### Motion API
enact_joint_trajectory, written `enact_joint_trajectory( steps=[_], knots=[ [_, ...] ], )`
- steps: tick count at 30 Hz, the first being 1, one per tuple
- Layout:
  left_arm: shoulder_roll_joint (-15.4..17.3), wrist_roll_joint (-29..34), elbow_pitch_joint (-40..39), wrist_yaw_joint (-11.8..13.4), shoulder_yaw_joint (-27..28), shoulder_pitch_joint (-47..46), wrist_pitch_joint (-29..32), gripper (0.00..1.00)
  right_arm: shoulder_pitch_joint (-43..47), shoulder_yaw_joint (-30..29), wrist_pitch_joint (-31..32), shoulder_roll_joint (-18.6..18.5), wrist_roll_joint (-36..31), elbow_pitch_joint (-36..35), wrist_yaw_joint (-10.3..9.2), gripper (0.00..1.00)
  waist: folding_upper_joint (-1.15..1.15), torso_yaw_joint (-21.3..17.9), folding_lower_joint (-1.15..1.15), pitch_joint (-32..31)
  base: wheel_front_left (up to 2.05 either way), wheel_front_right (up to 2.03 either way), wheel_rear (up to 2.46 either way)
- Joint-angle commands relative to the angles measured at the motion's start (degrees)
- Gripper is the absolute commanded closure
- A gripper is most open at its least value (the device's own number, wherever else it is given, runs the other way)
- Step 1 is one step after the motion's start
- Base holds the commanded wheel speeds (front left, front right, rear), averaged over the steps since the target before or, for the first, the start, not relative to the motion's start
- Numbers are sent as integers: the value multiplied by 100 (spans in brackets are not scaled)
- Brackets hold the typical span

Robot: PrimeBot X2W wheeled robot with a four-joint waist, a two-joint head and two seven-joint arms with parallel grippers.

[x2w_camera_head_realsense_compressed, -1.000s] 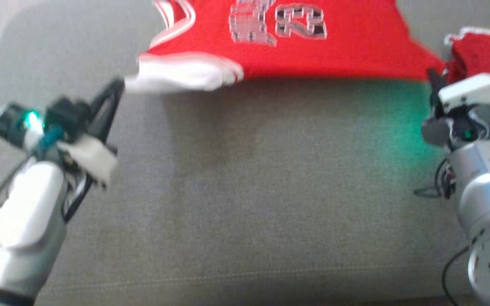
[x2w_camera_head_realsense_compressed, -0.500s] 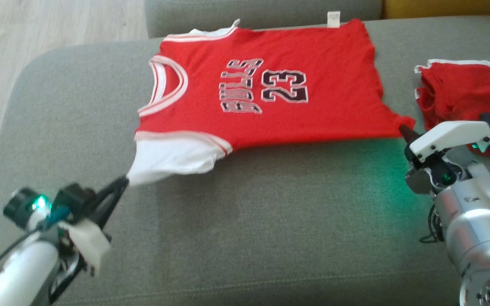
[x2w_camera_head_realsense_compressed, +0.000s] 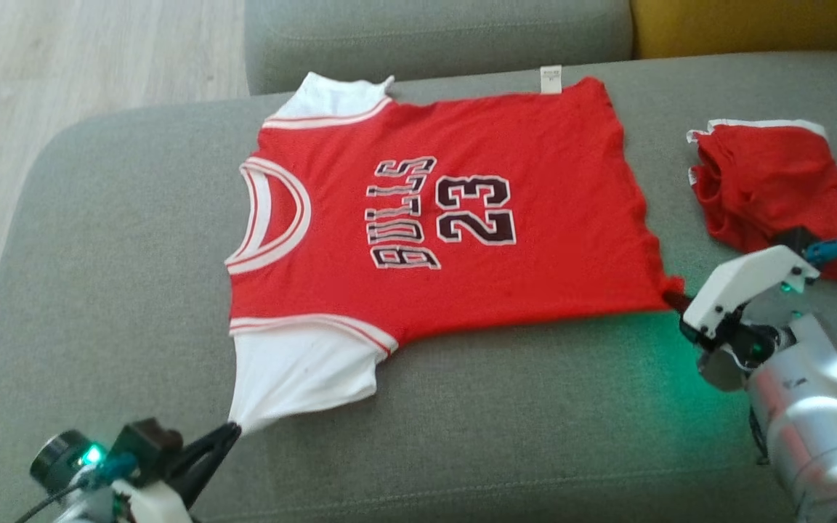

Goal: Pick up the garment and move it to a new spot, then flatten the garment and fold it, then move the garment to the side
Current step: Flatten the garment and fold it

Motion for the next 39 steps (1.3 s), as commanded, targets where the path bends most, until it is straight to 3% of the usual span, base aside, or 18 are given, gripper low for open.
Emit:
enact_joint_trajectory(
  steps=[1,11,18,23,30,39],
  knots=[
    [322,-80,-138,10,223,-145,14,100,-64,148,47,-52,-33,-218,0,100,0,2,0,-32,0,0,0],
    [704,-579,-686,9,-233,134,207,100,666,620,1403,-253,246,-973,0,100,0,35,0,-294,0,0,0],
    [997,-769,-1072,8,-447,122,352,100,1405,933,2321,-488,356,-2061,0,100,0,9,0,-383,0,0,0],
    [1206,-1010,-1322,8,-631,173,530,100,2138,1102,3298,-648,516,-3243,0,100,0,9,0,-419,0,0,0],
    [1438,-1318,-1615,8,-951,180,652,100,3168,609,4448,-768,387,-4900,0,100,0,42,0,-432,0,0,0],
    [1606,-1564,-1740,8,-1130,-113,599,100,3522,-258,4977,-176,-350,-6315,0,100,0,81,0,-347,0,0,0]
  ],
)
